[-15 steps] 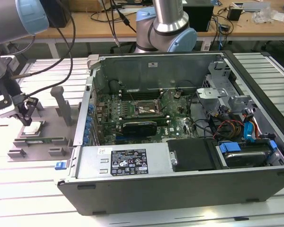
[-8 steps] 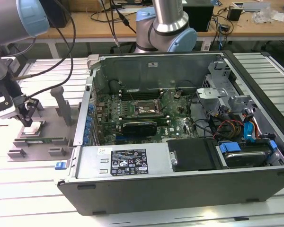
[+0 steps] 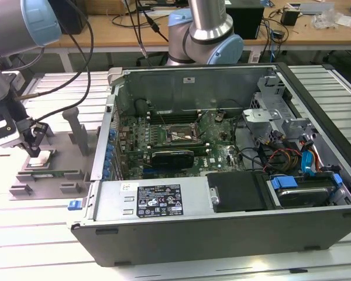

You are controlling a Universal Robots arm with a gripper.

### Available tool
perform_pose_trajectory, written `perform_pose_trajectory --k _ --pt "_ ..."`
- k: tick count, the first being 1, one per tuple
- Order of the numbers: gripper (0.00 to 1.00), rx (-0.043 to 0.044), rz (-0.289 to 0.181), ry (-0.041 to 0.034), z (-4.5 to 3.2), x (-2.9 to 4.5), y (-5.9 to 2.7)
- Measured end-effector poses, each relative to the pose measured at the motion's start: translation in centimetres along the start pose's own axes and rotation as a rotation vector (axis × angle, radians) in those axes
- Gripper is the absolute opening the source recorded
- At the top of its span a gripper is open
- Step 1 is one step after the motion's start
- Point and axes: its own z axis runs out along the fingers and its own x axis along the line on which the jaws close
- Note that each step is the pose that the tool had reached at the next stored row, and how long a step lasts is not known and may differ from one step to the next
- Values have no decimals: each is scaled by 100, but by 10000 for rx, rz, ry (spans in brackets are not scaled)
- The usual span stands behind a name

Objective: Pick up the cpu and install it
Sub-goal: 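Pick up the cpu and move it towards the insertion slot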

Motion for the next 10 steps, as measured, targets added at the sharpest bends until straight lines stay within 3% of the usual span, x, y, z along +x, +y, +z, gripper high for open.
perform_pose_trajectory --k 1,6,7,8,9,10 --pt "11 0 1 0 0 0 0" --pt "42 -1 0 -1 2 0 0" --pt "42 0 0 0 2 0 0" --pt "54 0 1 -1 2 0 0" --pt "54 0 1 0 2 0 0" --pt "60 -1 0 0 3 0 0"
